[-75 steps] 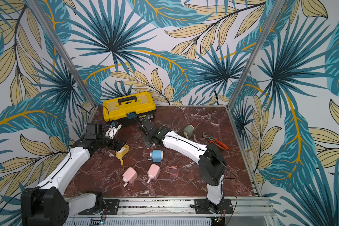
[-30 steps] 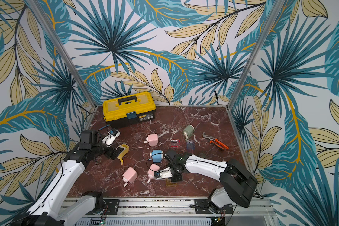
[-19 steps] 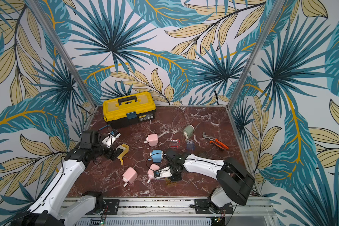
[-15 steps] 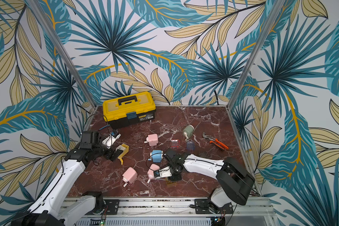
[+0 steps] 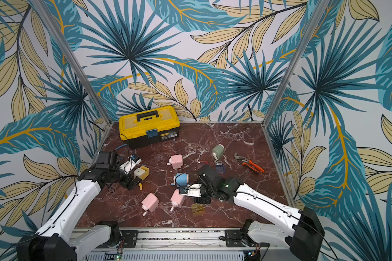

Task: Put the tray back into the pencil sharpener
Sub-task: Place the pencil sharpener at the center of the board, then pick up the pencil sharpener from the center of the board.

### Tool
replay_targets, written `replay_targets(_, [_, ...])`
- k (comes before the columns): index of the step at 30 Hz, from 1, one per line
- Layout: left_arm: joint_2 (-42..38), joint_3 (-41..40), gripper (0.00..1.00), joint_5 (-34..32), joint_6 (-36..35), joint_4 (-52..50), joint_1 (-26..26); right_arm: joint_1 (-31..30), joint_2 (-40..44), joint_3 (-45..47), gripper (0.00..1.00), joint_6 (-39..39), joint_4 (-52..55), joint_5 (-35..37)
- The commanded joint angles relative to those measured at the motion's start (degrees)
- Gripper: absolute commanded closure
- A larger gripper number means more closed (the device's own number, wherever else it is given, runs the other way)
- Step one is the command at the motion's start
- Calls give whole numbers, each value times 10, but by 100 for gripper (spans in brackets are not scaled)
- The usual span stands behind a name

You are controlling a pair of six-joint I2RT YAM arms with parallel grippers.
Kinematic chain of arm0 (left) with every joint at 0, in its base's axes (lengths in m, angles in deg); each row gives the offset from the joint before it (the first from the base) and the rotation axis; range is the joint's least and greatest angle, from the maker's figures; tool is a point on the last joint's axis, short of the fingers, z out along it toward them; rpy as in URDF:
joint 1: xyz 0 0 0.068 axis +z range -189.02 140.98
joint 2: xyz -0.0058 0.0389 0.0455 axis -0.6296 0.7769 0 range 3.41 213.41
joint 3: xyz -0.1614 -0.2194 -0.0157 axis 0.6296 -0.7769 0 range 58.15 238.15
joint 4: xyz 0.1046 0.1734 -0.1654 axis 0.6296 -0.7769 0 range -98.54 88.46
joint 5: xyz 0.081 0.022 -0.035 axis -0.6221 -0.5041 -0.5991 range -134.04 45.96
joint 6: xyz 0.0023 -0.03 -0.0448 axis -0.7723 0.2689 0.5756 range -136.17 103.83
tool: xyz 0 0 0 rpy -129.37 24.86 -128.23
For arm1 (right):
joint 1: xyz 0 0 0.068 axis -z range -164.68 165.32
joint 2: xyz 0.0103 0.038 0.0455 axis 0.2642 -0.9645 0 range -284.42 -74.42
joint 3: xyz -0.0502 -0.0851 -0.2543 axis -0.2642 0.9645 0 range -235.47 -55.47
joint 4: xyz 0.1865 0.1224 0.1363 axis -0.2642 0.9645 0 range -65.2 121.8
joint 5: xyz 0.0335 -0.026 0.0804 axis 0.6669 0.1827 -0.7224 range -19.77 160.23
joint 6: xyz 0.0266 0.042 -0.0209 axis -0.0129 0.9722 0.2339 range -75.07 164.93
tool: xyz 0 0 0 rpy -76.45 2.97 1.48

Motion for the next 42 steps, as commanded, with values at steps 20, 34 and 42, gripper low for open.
replay_targets(20, [215,99,0,-29,18,-4,-12,0,107,17,45,213,-54,125])
replay_targets(34, [221,17,18,-36,38,126,-19,0,106,17,46,210,-53,131])
replay_targets(42, [203,1,39,-43,34,152,-19,0,104,21,49,218,-60,126])
